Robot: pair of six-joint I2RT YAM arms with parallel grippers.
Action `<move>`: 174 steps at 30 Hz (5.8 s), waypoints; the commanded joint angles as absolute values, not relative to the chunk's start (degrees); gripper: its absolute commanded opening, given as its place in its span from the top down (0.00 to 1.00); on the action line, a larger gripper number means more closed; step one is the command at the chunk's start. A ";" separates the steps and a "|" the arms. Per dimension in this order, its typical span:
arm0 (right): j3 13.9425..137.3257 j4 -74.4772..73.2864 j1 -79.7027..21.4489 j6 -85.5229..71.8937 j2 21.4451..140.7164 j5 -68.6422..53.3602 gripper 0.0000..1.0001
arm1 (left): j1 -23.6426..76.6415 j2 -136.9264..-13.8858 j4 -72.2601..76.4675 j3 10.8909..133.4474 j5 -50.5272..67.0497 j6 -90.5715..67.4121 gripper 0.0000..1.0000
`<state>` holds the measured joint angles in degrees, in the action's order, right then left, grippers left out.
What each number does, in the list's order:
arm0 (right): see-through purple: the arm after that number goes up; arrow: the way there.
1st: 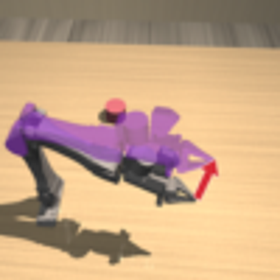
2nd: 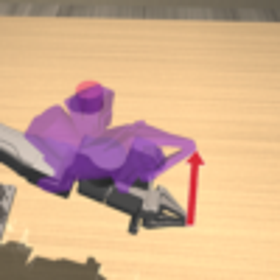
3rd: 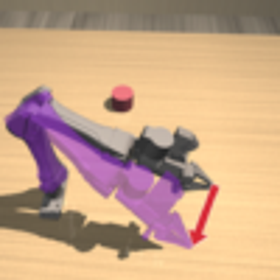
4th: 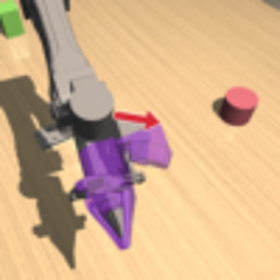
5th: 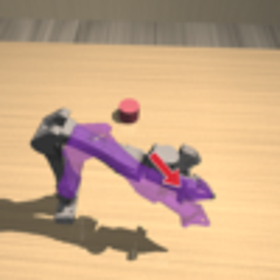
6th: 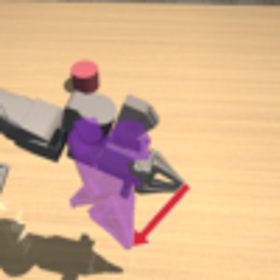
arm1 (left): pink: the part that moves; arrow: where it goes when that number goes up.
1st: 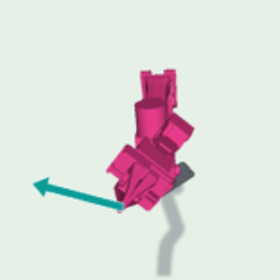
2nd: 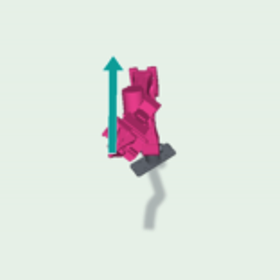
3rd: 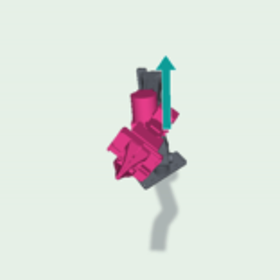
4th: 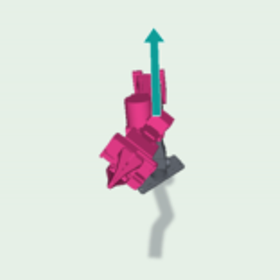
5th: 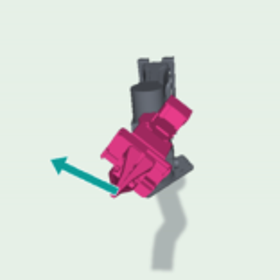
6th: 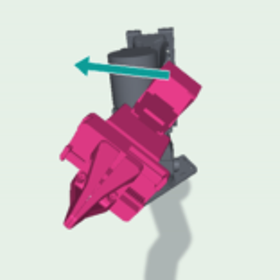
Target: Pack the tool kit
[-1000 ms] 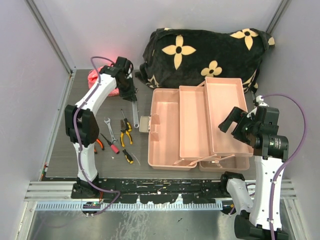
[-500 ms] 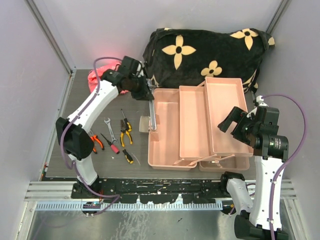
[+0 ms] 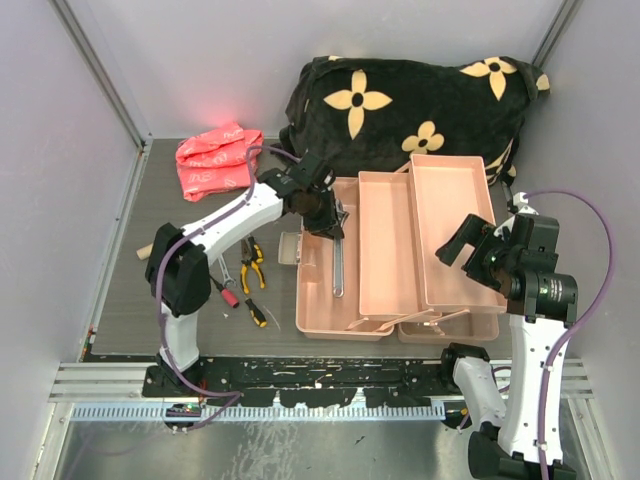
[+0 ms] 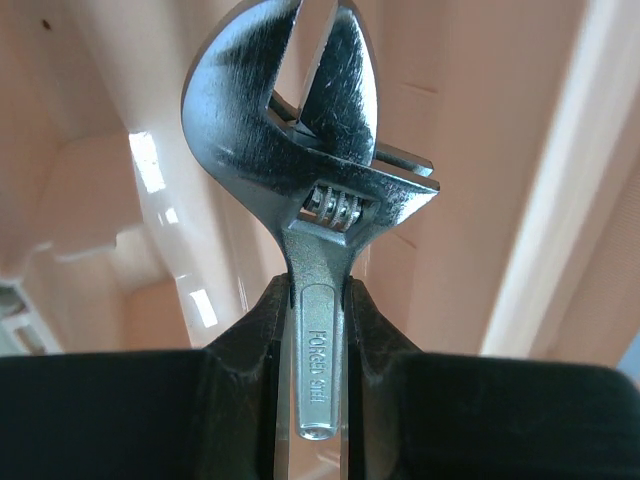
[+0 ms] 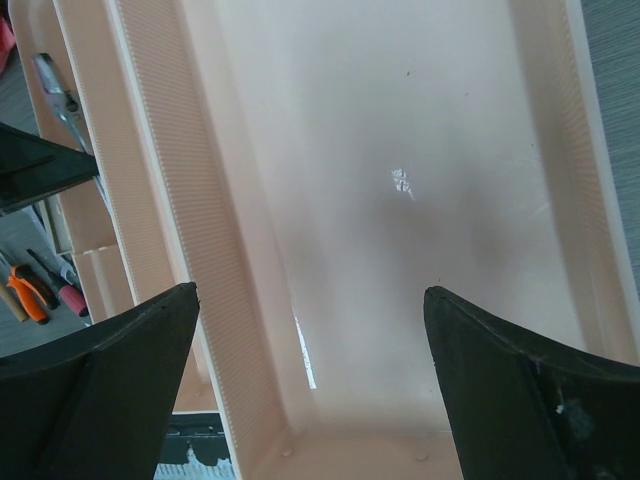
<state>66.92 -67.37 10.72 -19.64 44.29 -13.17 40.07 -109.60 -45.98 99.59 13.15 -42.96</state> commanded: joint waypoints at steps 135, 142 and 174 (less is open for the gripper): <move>69.05 -68.29 10.62 -19.95 41.31 -14.24 0.00 | 4.34 -101.09 -53.72 90.27 9.92 -28.13 1.00; 68.12 -67.88 10.62 -20.33 40.69 -14.52 0.00 | 7.89 -99.56 -53.98 103.73 18.07 -31.96 1.00; 68.81 -69.97 10.58 -20.01 39.02 -13.83 0.00 | 43.94 -105.27 -38.98 92.02 14.35 -42.04 1.00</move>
